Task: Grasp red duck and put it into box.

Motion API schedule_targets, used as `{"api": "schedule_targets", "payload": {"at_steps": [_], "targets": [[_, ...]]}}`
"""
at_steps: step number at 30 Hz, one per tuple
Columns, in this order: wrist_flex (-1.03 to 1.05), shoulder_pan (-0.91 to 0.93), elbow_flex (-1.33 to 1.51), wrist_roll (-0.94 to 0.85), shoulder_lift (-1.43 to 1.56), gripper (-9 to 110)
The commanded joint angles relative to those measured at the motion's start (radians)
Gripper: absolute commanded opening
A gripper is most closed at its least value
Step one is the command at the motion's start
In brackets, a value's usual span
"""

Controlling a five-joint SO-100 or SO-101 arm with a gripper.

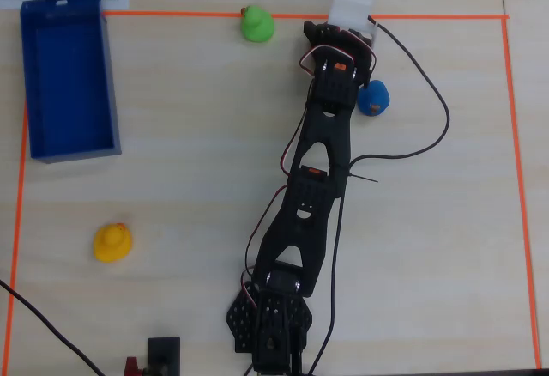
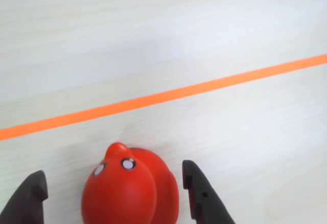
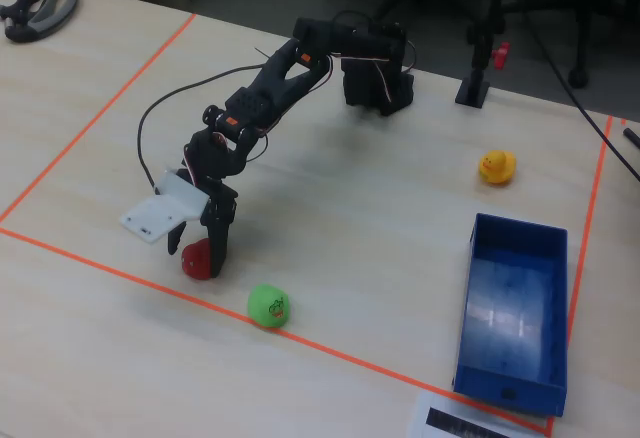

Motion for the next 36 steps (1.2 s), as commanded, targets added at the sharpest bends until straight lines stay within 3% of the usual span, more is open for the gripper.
{"api": "schedule_targets", "payload": {"at_steps": [1, 12, 14, 16, 27, 36], "targets": [[0.000, 0.008, 0.009, 0.011, 0.020, 35], [0.017, 0.029, 0.052, 0.017, 0.006, 32], [0.017, 0.029, 0.052, 0.018, 0.006, 22], [0.020, 0.029, 0.052, 0.020, 0.006, 0], [0.106, 0.018, -0.009, 0.066, 0.063, 0], [0.311, -0.051, -0.149, 0.206, 0.354, 0]]}}
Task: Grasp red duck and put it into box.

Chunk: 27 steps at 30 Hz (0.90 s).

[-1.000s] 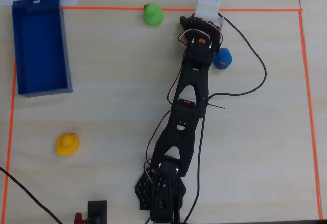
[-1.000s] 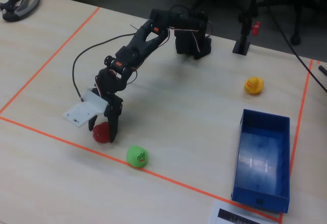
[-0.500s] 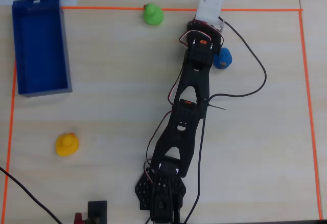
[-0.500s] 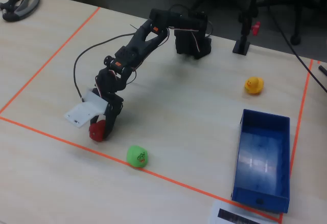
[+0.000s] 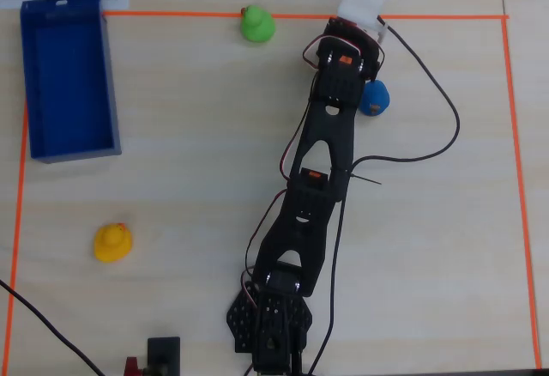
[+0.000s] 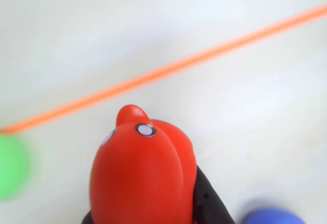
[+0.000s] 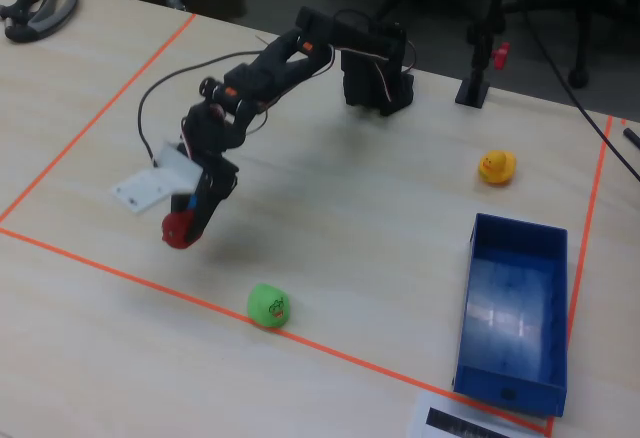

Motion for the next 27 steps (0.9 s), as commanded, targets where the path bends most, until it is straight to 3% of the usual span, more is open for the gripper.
{"api": "schedule_targets", "payload": {"at_steps": [1, 8, 15, 19, 27], "targets": [[0.071, -0.058, -0.058, 0.074, 0.255, 0], [0.232, -0.236, 0.143, 0.216, 0.652, 0], [0.336, -0.505, 0.548, 0.460, 1.072, 0], [0.376, -0.647, 0.664, 0.603, 1.123, 0], [0.403, -0.983, 0.746, 0.646, 1.011, 0]]}}
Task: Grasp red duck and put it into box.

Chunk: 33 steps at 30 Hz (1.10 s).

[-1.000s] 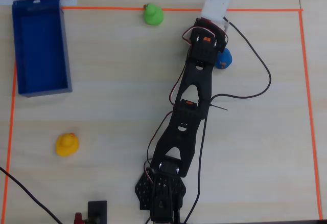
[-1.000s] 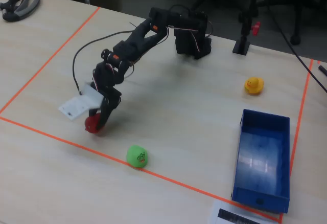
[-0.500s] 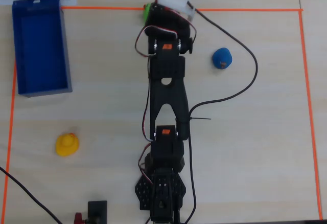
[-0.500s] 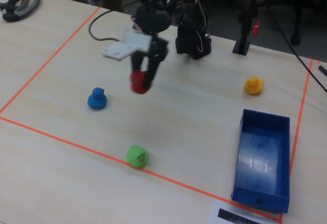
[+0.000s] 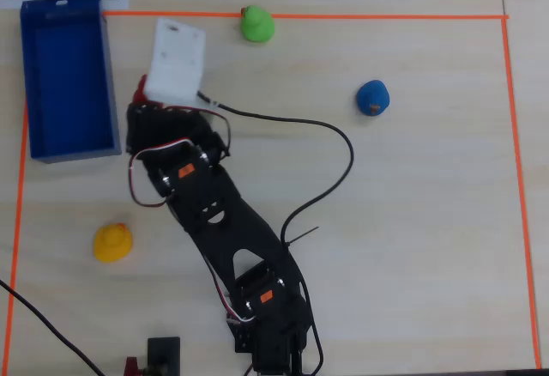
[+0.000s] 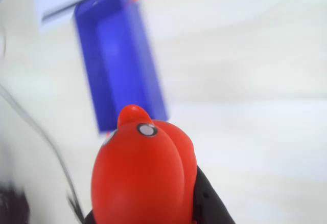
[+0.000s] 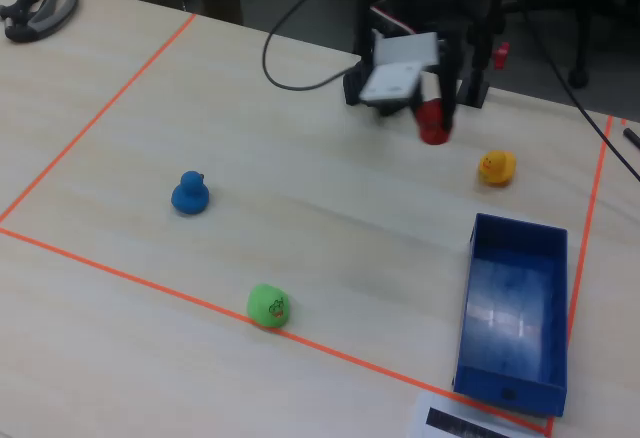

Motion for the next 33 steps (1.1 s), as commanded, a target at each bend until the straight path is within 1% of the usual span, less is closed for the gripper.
{"api": "schedule_targets", "payload": {"at_steps": [1, 3, 6, 13, 16, 19, 25, 27, 32, 33], "targets": [[0.015, -0.133, -0.026, 0.000, -0.087, 0], [0.025, -0.189, -0.087, -0.005, -0.167, 0], [0.026, -0.219, -0.247, -0.005, -0.290, 0], [0.075, -0.221, -0.779, -0.043, -0.663, 0], [0.081, -0.209, -0.945, -0.060, -0.822, 0], [0.077, -0.204, -1.046, -0.071, -0.943, 0], [0.017, -0.195, -1.127, -0.084, -1.086, 1], [0.015, -0.187, -1.160, -0.091, -1.129, 5], [0.023, -0.161, -1.170, -0.097, -1.169, 23], [0.029, -0.153, -1.170, -0.101, -1.173, 24]]}}
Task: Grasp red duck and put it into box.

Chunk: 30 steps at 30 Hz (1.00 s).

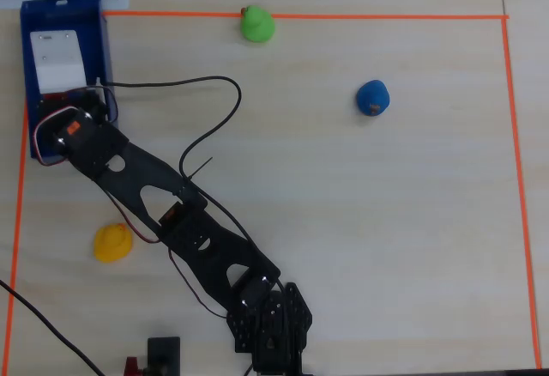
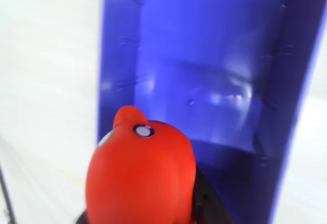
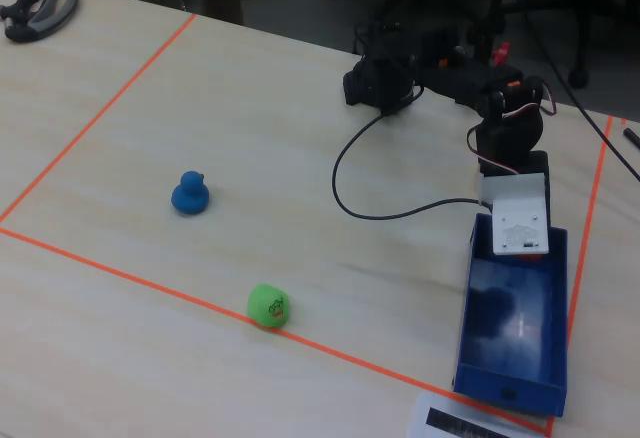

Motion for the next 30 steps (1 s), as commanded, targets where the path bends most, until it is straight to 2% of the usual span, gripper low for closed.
{"api": "schedule_targets", "payload": {"at_steps": [1, 4, 8, 10, 13, 14, 16, 24, 30], "targets": [[-0.003, 0.038, -0.069, -0.021, 0.012, 26], [0.005, 0.061, -0.081, -0.031, 0.011, 30], [0.060, 0.094, -0.126, -0.041, 0.031, 27], [0.120, 0.121, -0.130, -0.041, 0.089, 20], [0.175, 0.193, -0.060, -0.049, 0.245, 1], [0.169, 0.224, -0.002, -0.055, 0.313, 0], [0.123, 0.285, 0.189, -0.078, 0.476, 0], [-0.210, 0.407, 1.278, -0.296, 1.292, 0], [-0.253, 0.471, 1.825, -0.382, 1.694, 0]]}}
